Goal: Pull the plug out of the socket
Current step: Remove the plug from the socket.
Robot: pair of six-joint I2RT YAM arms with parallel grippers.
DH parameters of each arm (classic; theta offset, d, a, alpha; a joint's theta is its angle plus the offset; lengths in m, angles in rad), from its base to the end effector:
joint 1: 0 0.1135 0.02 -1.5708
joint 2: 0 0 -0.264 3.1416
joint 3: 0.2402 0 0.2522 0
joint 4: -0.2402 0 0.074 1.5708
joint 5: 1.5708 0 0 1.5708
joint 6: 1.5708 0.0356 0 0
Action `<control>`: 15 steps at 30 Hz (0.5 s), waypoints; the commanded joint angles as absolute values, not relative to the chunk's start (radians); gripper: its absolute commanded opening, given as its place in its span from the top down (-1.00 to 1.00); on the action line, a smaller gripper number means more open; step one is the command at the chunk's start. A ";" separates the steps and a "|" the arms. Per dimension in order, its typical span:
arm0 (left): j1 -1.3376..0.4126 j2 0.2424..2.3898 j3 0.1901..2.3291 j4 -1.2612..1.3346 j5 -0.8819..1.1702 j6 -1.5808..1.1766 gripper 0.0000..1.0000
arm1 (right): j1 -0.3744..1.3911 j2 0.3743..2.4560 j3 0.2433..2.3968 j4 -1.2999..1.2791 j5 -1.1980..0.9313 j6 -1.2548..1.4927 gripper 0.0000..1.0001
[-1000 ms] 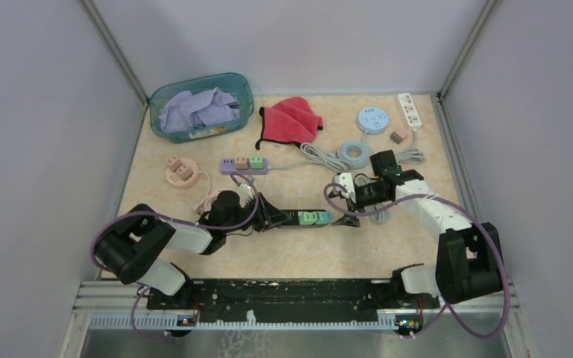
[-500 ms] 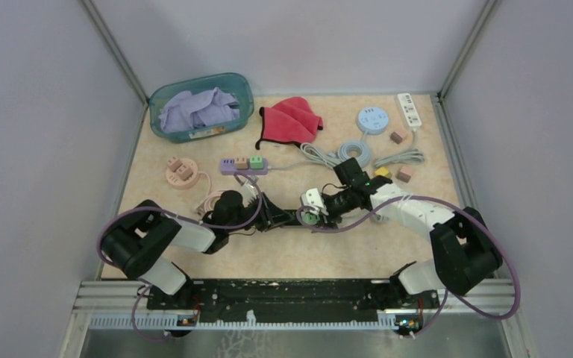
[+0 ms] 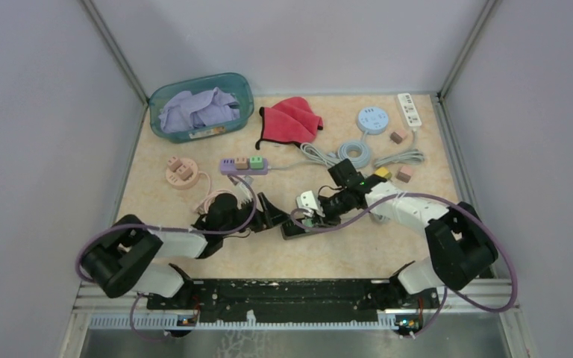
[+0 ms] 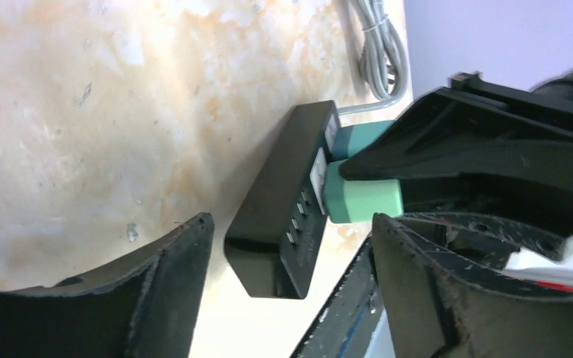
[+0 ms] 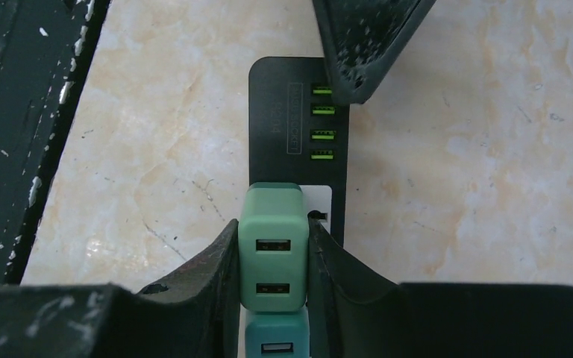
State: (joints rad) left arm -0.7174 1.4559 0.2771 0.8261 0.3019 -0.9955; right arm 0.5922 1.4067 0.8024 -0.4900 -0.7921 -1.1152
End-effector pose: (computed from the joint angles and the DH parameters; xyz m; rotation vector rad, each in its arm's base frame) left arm 0.1740 -0.1658 0.1350 -0.0730 2.1881 -1.3642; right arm 0.1999 0.1650 0.1962 -1.9455 1.3769 0.8089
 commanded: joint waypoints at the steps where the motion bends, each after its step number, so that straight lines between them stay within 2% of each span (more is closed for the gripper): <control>1: -0.718 1.291 0.261 0.738 0.227 -0.774 -0.72 | 0.597 1.444 0.883 -0.595 -0.811 -1.192 1.00; 6: -0.718 1.091 0.207 0.710 0.182 -0.527 -0.99 | 0.597 1.498 0.941 -0.732 -0.816 -1.277 1.00; 11: -0.722 0.985 0.111 0.883 0.303 -0.380 -1.00 | 0.595 1.538 0.989 -0.806 -0.806 -1.301 1.00; 15: -0.759 1.017 0.086 0.980 0.378 -0.283 -1.00 | 0.593 1.547 0.992 -0.816 -0.797 -1.305 1.00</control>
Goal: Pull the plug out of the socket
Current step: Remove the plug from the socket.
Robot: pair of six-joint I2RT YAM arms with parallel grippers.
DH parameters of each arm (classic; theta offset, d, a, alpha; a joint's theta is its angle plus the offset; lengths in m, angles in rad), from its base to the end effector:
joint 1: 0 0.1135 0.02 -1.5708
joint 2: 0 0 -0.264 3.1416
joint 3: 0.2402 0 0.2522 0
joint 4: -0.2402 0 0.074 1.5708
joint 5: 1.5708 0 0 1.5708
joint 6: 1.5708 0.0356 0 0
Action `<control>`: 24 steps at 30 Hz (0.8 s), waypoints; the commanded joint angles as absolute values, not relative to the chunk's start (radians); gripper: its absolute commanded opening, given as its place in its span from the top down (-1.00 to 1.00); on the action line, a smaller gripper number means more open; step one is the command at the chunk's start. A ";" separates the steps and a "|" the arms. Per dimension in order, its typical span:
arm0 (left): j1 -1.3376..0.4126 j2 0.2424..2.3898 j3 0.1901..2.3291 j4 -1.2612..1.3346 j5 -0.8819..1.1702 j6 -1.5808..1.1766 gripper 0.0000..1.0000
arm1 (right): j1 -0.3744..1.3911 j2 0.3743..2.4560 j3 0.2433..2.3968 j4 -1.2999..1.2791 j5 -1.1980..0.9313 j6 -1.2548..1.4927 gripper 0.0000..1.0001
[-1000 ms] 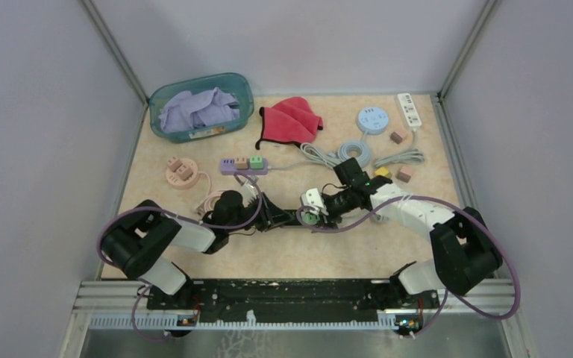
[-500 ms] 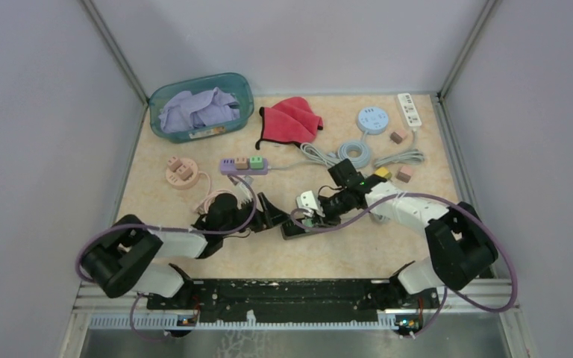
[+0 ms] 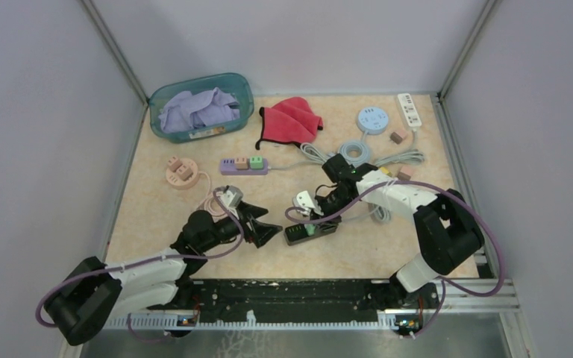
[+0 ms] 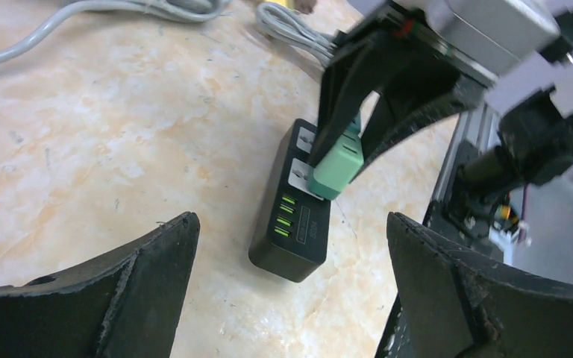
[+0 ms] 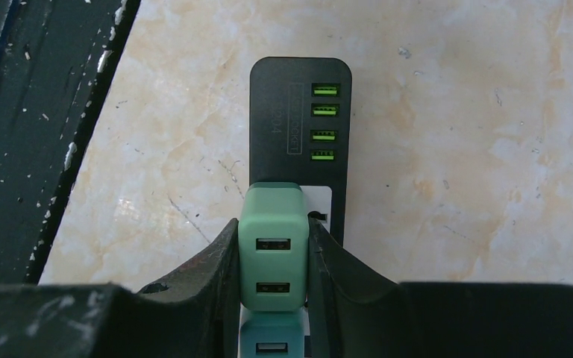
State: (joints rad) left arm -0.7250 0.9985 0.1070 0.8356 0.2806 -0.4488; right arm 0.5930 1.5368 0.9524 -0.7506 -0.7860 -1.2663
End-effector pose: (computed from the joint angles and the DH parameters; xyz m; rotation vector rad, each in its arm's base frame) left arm 0.1324 -0.1305 0.1765 0.4676 1.6839 -1.1108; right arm 0.2112 0.1727 0.1958 -2.0987 1.4116 0.8896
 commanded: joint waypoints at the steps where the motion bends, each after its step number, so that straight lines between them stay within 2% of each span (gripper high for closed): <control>1: -0.774 1.033 0.081 0.996 0.377 -0.247 -1.00 | 0.590 1.548 0.994 -0.817 -0.796 -1.305 1.00; 11: -0.982 1.171 0.105 1.015 0.208 0.167 -0.98 | 0.565 1.546 0.992 -0.821 -0.806 -1.309 1.00; 24: -0.996 1.586 0.249 1.193 0.263 0.170 -0.75 | 0.565 1.545 0.988 -0.818 -0.805 -1.311 1.00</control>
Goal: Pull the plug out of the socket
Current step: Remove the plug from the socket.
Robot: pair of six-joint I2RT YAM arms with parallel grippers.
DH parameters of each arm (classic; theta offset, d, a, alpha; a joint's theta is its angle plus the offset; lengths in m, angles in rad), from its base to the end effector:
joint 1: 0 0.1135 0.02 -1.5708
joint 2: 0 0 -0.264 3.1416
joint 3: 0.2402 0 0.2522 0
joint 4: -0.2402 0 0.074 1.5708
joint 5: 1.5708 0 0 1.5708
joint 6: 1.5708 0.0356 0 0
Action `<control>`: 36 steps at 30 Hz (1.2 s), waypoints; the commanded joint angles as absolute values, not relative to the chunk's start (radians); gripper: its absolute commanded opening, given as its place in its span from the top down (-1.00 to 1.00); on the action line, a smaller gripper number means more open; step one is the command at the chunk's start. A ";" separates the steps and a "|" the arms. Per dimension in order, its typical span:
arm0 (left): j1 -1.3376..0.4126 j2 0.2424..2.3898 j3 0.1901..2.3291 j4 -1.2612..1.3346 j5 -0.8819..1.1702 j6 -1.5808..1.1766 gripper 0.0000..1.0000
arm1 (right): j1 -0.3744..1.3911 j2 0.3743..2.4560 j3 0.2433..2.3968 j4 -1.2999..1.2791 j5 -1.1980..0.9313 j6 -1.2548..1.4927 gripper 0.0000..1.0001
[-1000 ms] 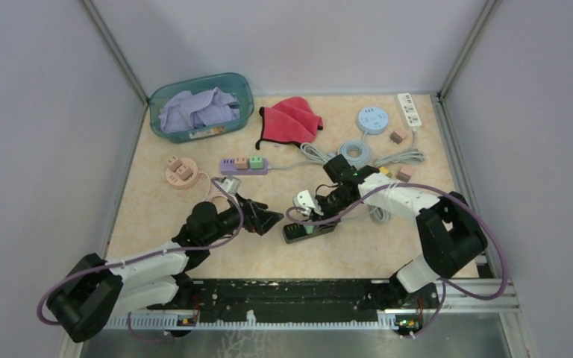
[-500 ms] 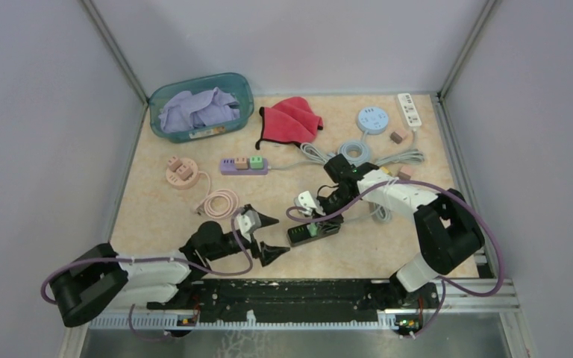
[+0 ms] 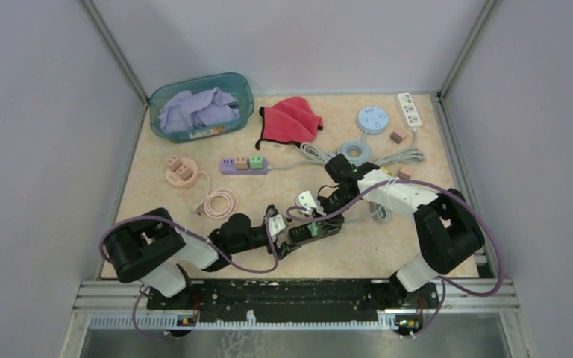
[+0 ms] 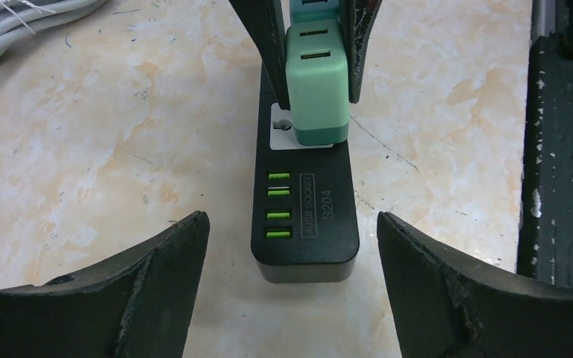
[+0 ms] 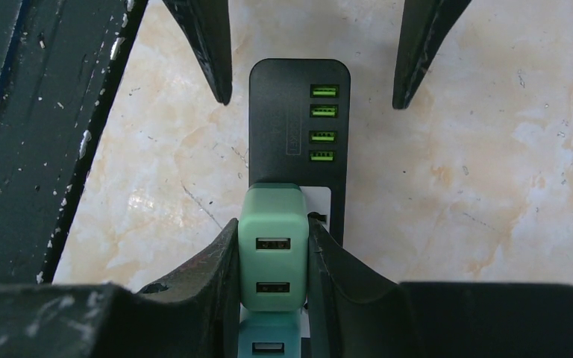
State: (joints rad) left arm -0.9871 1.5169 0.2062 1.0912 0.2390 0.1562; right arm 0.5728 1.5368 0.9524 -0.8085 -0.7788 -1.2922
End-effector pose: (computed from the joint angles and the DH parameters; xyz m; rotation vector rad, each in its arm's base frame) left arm 0.1212 -0.1988 0.1322 1.1500 1.4588 -0.8013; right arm 0.2100 0.1652 0.1945 -2.1135 1.4513 0.9036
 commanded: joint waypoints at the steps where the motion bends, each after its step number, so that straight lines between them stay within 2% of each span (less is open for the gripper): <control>1: -0.996 1.607 0.255 1.205 0.263 0.165 -0.72 | 0.565 1.545 0.988 -0.818 -0.806 -1.311 1.00; 12: -0.996 1.783 0.311 1.305 0.306 0.119 -0.18 | 0.565 1.538 0.979 -0.796 -0.825 -1.298 0.99; 13: -0.996 1.790 0.315 1.305 0.310 0.118 -0.08 | 0.565 1.535 0.978 -0.793 -0.827 -1.296 0.98; 17: -0.996 1.811 0.324 1.315 0.321 0.109 0.63 | 0.565 1.522 0.968 -0.771 -0.855 -1.279 0.97; 20: -0.996 1.821 0.330 1.317 0.325 0.102 0.89 | 0.576 1.515 0.960 -0.745 -0.894 -1.249 0.96; 26: -0.996 1.838 0.343 1.314 0.337 0.093 0.99 | 0.612 1.502 0.937 -0.665 -0.942 -1.171 0.95; 36: -0.994 1.850 0.327 1.351 0.350 0.083 0.99 | 0.569 1.485 0.962 -0.684 -0.900 -1.161 0.95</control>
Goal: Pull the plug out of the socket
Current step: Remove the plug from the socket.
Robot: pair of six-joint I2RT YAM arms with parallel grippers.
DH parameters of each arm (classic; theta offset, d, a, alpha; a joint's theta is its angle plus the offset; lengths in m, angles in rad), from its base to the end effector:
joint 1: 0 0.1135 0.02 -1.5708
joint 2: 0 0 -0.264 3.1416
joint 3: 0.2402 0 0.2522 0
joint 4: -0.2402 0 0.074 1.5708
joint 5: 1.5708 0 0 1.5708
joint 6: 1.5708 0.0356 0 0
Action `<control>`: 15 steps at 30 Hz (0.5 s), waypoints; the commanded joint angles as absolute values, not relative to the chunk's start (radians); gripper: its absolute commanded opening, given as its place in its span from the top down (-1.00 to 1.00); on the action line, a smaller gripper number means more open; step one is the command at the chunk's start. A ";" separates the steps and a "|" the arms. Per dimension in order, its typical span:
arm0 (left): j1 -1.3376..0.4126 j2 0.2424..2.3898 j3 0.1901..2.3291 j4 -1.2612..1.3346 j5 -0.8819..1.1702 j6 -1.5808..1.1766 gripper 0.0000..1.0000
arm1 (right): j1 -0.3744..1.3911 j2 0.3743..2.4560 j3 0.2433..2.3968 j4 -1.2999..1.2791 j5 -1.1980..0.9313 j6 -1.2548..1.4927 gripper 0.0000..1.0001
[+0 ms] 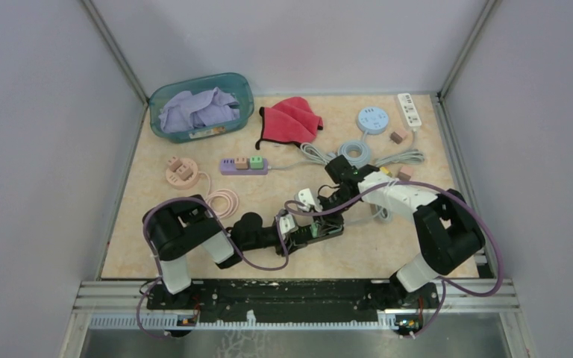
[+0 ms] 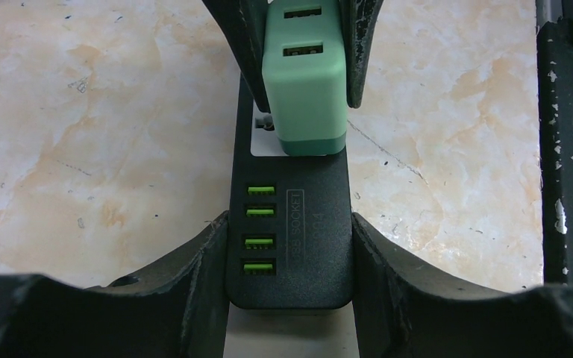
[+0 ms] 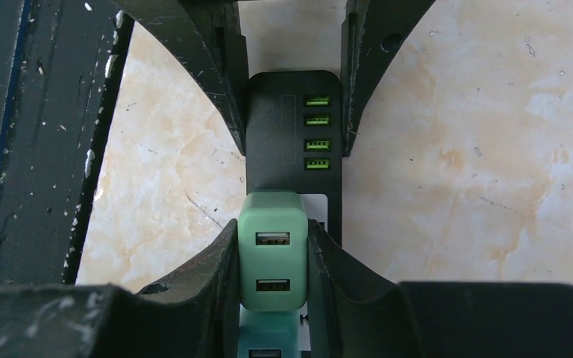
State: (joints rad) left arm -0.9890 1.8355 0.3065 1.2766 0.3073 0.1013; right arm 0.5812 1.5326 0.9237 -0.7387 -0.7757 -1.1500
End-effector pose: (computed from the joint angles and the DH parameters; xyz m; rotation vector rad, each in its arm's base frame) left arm 0.1359 -0.2263 0.0991 1.1762 1.5013 -0.8949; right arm 0.2096 0.1675 0.1895 -2.0298 1.5735 0.9254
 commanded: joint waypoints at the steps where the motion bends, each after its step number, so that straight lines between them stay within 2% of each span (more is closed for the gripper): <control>1: -0.993 1.849 0.321 1.363 0.347 0.081 0.99 | 0.549 1.485 0.966 -0.714 -0.901 -1.196 0.95; 9: -0.976 1.877 0.293 1.457 0.347 0.056 0.99 | 0.496 1.447 0.937 -0.825 -0.945 -1.384 0.98; 15: -0.976 1.882 0.319 1.420 0.362 0.057 0.99 | 0.614 1.459 0.919 -0.660 -0.924 -1.180 0.99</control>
